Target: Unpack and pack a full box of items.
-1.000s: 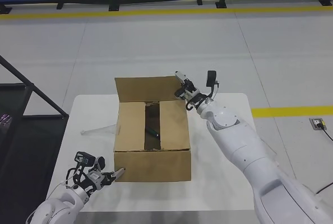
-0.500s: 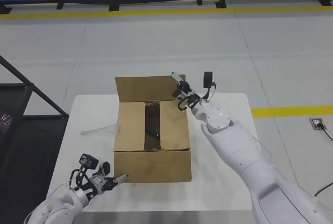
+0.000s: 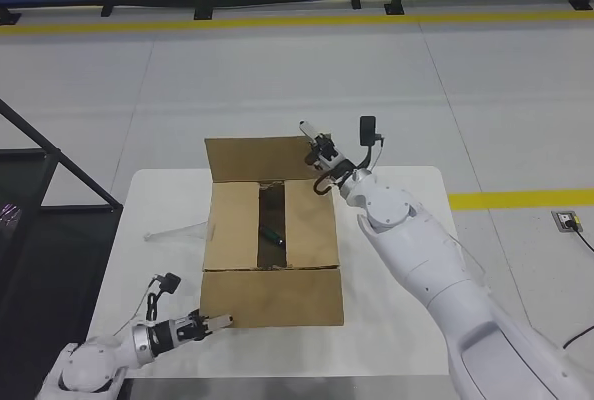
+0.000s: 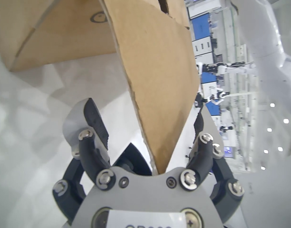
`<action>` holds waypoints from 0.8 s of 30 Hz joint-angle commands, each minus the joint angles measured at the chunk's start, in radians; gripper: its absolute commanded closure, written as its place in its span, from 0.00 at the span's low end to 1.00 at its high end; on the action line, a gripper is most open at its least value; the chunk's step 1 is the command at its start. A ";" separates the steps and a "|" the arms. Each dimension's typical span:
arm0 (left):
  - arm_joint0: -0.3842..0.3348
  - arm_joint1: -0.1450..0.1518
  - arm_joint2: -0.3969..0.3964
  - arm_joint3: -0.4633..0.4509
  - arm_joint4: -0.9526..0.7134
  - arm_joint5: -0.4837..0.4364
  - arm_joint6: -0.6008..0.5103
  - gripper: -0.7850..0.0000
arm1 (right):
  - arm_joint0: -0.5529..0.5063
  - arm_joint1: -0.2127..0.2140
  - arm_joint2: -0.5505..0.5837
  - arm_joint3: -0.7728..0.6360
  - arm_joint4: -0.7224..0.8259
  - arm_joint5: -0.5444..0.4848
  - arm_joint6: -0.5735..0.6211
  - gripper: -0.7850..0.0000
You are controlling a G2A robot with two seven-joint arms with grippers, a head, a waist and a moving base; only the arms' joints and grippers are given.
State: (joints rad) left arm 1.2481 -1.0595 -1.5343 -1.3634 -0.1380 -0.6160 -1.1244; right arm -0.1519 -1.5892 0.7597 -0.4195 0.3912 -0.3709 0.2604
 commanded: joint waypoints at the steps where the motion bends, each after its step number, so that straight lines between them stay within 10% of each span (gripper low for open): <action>1: -0.025 0.005 0.000 0.044 -0.128 0.019 -0.098 0.11 | 0.002 -0.004 0.002 0.006 -0.006 0.010 0.001 0.00; 9: -0.066 0.020 0.027 0.090 -0.209 0.070 -0.149 0.38 | 0.010 -0.019 0.020 0.033 -0.020 0.010 0.013 0.00; 13: -0.073 0.025 0.042 0.101 -0.224 0.068 -0.148 0.71 | 0.010 -0.025 0.030 0.042 -0.025 0.008 0.016 0.00; 14: -0.074 0.027 0.043 0.100 -0.224 0.064 -0.143 1.00 | 0.010 -0.026 0.032 0.044 -0.027 0.008 0.016 0.00; 24: -0.052 0.055 0.078 0.062 -0.236 0.059 -0.139 1.00 | 0.015 -0.040 0.052 0.056 -0.048 0.014 0.029 0.00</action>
State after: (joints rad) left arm 1.1934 -1.0091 -1.4581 -1.2967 -0.3683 -0.5568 -1.2635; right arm -0.1376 -1.6274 0.8105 -0.3645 0.3456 -0.3585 0.2881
